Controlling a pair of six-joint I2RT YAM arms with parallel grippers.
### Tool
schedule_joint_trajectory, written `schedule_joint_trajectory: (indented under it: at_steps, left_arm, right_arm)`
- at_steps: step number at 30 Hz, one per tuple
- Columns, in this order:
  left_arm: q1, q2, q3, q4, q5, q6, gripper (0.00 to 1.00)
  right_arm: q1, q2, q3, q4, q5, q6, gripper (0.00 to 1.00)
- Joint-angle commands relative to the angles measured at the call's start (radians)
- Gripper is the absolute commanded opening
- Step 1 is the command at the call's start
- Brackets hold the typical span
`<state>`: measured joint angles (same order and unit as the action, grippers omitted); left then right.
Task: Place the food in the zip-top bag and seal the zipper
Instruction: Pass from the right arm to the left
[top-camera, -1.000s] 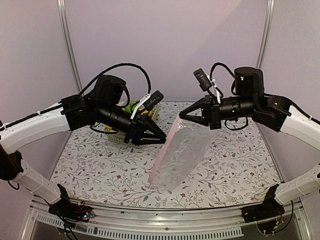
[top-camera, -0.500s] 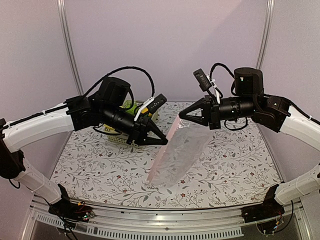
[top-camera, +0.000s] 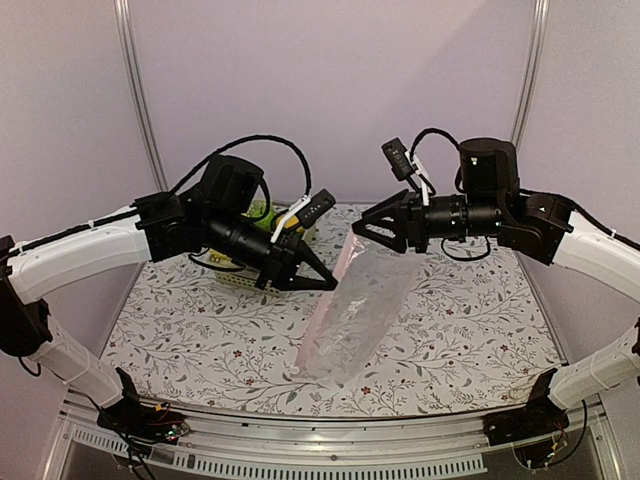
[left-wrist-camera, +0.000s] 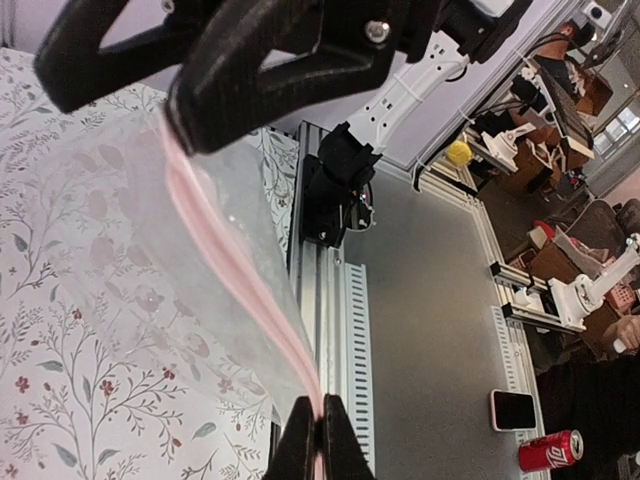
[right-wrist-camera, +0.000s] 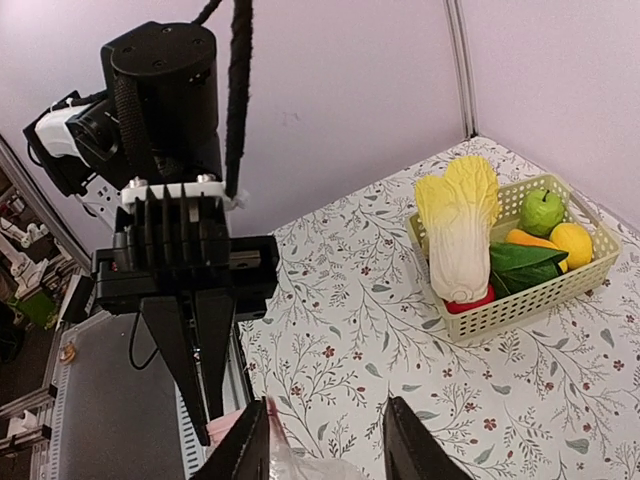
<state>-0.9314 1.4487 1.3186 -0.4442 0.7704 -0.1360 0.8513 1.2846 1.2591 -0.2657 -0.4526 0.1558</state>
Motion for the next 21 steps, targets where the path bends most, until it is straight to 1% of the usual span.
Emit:
schedule_joint_trajectory:
  at_steps: [1,2,7,8,10,12,15,19,21]
  left_arm:
    - [-0.01,-0.022,-0.012,0.02,-0.08,-0.012,0.0]
    - [-0.007,-0.033,-0.015,0.024,-0.127,-0.02,0.0]
    - [0.023,-0.117,-0.061,0.076,-0.404,-0.093,0.0]
    - [0.03,-0.133,-0.07,0.085,-0.445,-0.105,0.0]
    - [0.044,-0.163,-0.095,0.11,-0.512,-0.138,0.0]
    - [0.059,-0.186,-0.118,0.134,-0.552,-0.17,0.0]
    - [0.077,-0.193,-0.133,0.146,-0.573,-0.202,0.0]
    - [0.097,-0.164,-0.129,0.134,-0.573,-0.227,0.0]
    - [0.101,-0.149,-0.131,0.135,-0.566,-0.236,0.0]
  right_arm:
    - [0.006,-0.031,-0.015,-0.002,0.208,0.035,0.6]
    - [0.005,-0.042,-0.018,-0.006,0.25,0.049,0.66]
    - [0.01,-0.109,-0.032,-0.05,0.431,0.131,0.83]
    - [0.015,-0.119,-0.038,-0.055,0.446,0.144,0.86]
    - [0.033,-0.138,-0.051,-0.061,0.532,0.169,0.89]
    - [0.051,-0.152,-0.053,-0.077,0.584,0.19,0.91]
    - [0.083,-0.152,-0.053,-0.092,0.643,0.214,0.92]
    - [0.131,-0.105,-0.051,-0.08,0.677,0.243,0.88]
    - [0.159,-0.064,-0.046,-0.067,0.684,0.25,0.88]
